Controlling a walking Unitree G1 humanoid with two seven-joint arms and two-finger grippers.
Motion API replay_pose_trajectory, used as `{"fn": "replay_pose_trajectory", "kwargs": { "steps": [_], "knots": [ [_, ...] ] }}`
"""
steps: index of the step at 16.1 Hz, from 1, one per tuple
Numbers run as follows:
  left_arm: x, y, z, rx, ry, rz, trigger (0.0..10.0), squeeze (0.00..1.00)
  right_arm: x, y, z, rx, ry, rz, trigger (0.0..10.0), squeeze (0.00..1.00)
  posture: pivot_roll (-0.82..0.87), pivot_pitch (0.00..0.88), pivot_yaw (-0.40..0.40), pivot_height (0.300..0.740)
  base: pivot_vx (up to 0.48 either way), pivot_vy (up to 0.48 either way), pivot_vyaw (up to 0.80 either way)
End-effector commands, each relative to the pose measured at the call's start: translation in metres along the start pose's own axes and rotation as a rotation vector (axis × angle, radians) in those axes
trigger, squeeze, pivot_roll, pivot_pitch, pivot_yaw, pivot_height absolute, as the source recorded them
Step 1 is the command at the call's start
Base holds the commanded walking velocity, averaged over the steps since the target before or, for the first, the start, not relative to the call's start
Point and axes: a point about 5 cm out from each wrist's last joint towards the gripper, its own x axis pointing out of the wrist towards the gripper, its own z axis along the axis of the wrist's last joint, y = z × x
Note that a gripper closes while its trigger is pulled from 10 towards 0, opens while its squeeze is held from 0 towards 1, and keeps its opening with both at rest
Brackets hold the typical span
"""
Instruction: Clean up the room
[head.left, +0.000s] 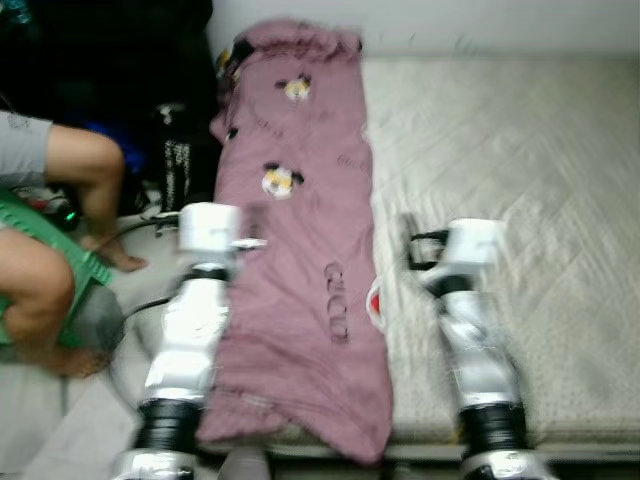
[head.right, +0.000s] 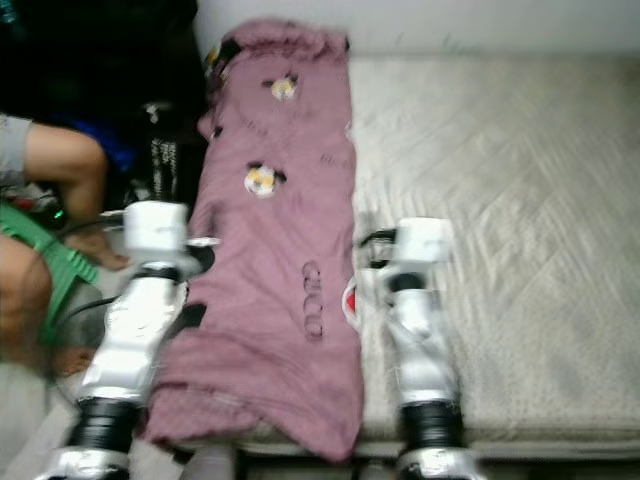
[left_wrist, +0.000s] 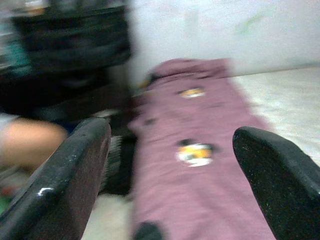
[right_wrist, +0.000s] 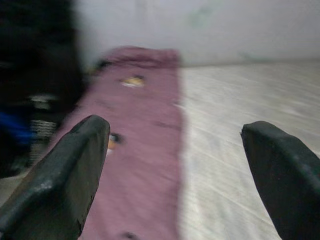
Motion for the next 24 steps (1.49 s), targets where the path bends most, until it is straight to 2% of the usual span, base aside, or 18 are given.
{"fn": "replay_pose_trajectory", "kwargs": {
  "steps": [1, 3, 5, 6, 9, 14, 17, 19, 24],
  "knots": [
    [-0.002, -0.002, -0.007, -0.001, 0.035, -0.004, 10.0, 0.00, 0.000, -0.002, 0.002, -0.017, -0.009, 0.001, 10.0, 0.00, 0.03, 0.000, 0.060, 0.740, 0.000, 0.000, 0.00],
    [-0.004, -0.004, -0.009, -0.022, 0.035, -0.010, 10.0, 0.00, -0.001, -0.003, -0.001, -0.025, -0.007, 0.003, 10.0, 0.00, 0.03, 0.000, 0.046, 0.740, 0.000, 0.000, 0.00],
    [-0.007, -0.003, -0.010, -0.010, 0.029, -0.013, 10.0, 0.00, -0.003, -0.001, -0.004, -0.029, 0.002, 0.012, 10.0, 0.00, 0.04, 0.000, 0.045, 0.740, 0.000, 0.000, 0.00],
    [-0.010, -0.004, -0.013, -0.036, 0.041, -0.022, 10.0, 0.00, -0.005, -0.001, -0.007, -0.029, 0.009, 0.010, 10.0, 0.00, 0.03, 0.000, 0.048, 0.740, 0.000, 0.000, 0.00],
    [-0.015, -0.005, -0.017, -0.043, 0.055, -0.040, 10.0, 0.00, -0.010, -0.006, -0.012, -0.018, 0.028, -0.047, 10.0, 0.00, 0.03, 0.000, 0.066, 0.740, 0.000, 0.000, 0.00],
    [-0.016, -0.007, -0.013, -0.047, 0.047, -0.049, 10.0, 0.00, -0.010, 0.002, -0.017, -0.019, 0.061, -0.008, 10.0, 0.00, 0.07, 0.000, 0.032, 0.740, 0.000, 0.000, -0.16],
    [-0.018, -0.015, -0.012, -0.058, 0.049, -0.061, 10.0, 0.00, -0.010, 0.005, -0.017, -0.019, 0.059, 0.000, 10.0, 0.00, 0.06, 0.000, 0.032, 0.740, 0.000, 0.000, -0.67],
    [-0.019, -0.019, -0.012, -0.061, 0.053, -0.078, 10.0, 0.00, -0.010, 0.006, -0.016, -0.017, 0.057, 0.002, 10.0, 0.00, 0.06, 0.000, 0.035, 0.740, 0.000, 0.000, 0.00],
    [-0.016, -0.016, -0.011, -0.060, 0.053, -0.077, 10.0, 0.00, -0.011, 0.006, -0.016, -0.022, 0.059, 0.002, 10.0, 0.00, 0.06, 0.000, 0.036, 0.740, -0.168, 0.000, 0.00]
  ]
}}
